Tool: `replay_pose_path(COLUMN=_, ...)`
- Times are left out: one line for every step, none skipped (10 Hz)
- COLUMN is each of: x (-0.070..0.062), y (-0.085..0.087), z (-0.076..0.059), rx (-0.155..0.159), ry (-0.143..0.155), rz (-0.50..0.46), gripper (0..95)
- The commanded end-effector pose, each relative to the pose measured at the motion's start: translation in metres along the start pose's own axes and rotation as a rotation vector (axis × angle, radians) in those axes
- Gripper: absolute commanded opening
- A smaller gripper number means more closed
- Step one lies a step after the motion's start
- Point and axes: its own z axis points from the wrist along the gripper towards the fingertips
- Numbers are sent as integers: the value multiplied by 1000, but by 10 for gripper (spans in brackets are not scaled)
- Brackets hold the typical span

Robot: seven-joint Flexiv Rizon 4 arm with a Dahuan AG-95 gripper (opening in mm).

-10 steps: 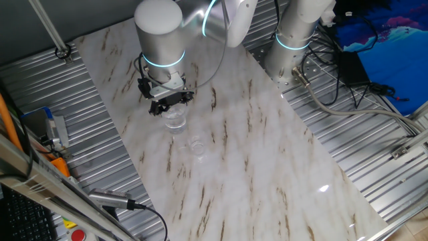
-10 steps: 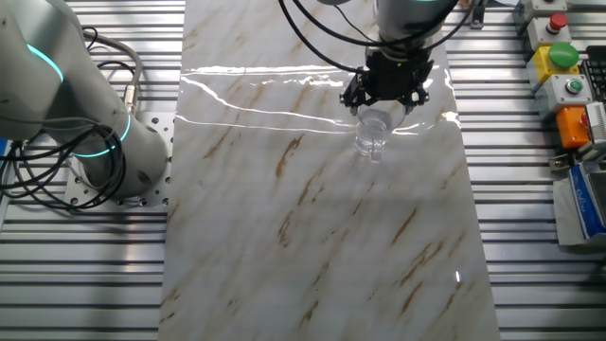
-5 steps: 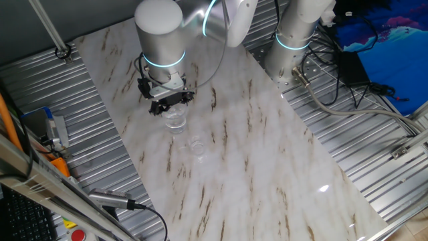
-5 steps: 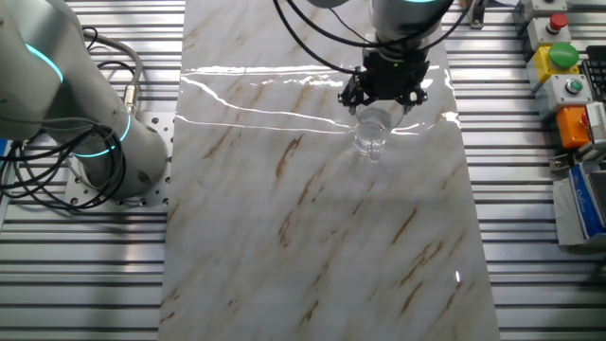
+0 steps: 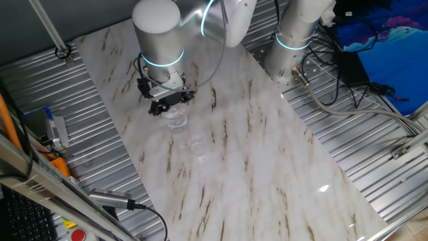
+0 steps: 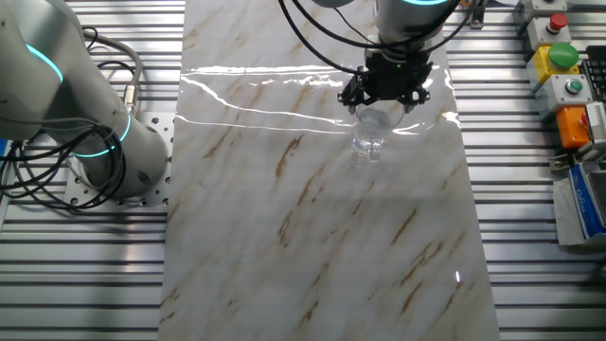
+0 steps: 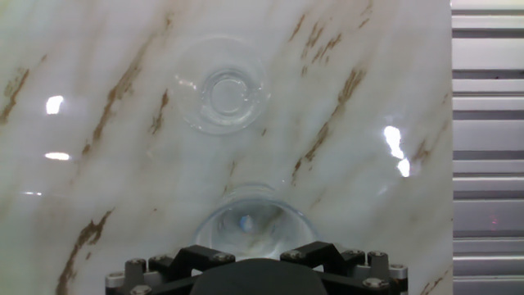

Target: Pour the water from one cup into another empty cup

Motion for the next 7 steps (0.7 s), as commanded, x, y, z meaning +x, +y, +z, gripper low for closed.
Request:
replay_pose_path(x=-1, y=0, z=-1, rx=-7, ry=-8, rz=-4, gripper=950)
replay_pose_path(x=-1, y=0, z=-1, rx=-7, ry=-8, rz=-5, gripper=950)
replay_pose_path(x=-1, y=0, z=-1, rx=-6, ry=-7, rz=-4, gripper=950)
replay_pose_path(x=-1, y=0, z=-1, rx=-9, ry=-7, rz=-2, gripper=950)
replay_pose_path(x=-1, y=1, z=-4, rx=-12, ry=-6, rz=0, gripper=950)
replay_pose_path(x=-2, y=1, z=-5, rx=-11, ry=-5, rz=0, gripper=950)
replay_pose_path(x=-2, y=1, z=-6, rx=-11, ry=-7, rz=-1, gripper=950)
